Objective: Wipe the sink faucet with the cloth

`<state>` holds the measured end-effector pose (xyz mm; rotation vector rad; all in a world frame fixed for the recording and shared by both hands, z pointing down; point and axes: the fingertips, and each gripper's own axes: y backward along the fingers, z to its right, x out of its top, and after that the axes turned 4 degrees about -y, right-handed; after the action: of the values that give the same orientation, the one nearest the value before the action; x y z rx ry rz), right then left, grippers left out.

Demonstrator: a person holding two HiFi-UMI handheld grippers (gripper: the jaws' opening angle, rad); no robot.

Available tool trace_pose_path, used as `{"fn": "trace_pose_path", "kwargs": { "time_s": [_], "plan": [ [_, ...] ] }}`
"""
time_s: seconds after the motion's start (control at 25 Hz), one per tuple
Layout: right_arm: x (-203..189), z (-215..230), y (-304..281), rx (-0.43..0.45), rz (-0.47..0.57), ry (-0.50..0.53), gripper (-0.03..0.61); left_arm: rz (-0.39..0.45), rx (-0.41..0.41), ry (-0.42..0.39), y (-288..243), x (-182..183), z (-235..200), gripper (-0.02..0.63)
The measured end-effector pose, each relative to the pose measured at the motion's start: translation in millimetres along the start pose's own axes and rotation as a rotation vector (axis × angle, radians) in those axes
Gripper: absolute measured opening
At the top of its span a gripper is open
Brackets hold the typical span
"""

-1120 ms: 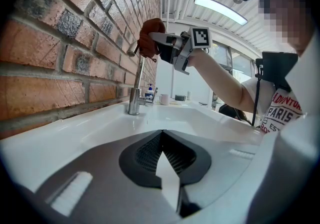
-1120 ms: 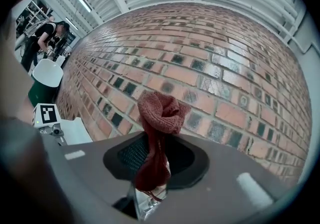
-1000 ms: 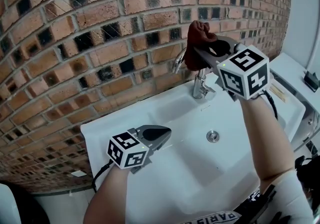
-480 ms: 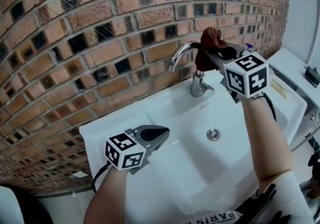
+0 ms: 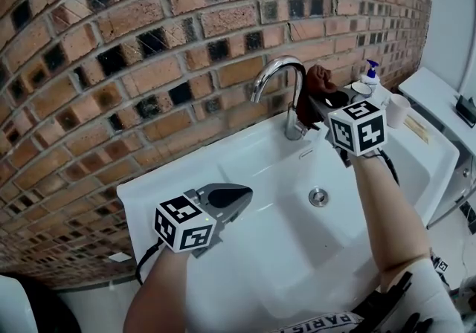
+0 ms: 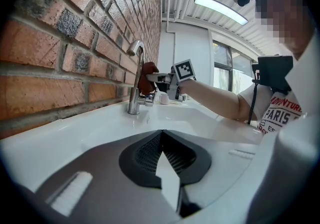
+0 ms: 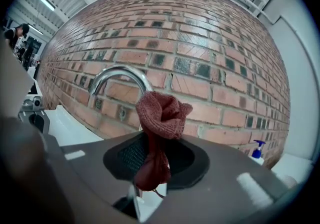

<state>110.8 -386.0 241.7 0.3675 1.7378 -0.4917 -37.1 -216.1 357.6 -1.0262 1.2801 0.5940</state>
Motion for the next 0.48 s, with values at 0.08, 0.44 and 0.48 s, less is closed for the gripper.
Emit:
{"fn": "trace_pose_path", "kwargs": {
  "time_s": [0.08,0.44,0.48],
  "plan": [
    [-12,-1,-4,-0.001,-0.017,-0.006,0.094,0.0,-0.001,0.0,0,0,0,0.006],
    [-19,-2,-5,0.0,-0.019,-0.01,0.089,0.0,0.001,0.001,0,0,0,0.006],
    [-19,-3,-5,0.001,-0.019,-0.011,0.089,0.0,0.001,0.001,0,0,0,0.006]
  ]
}}
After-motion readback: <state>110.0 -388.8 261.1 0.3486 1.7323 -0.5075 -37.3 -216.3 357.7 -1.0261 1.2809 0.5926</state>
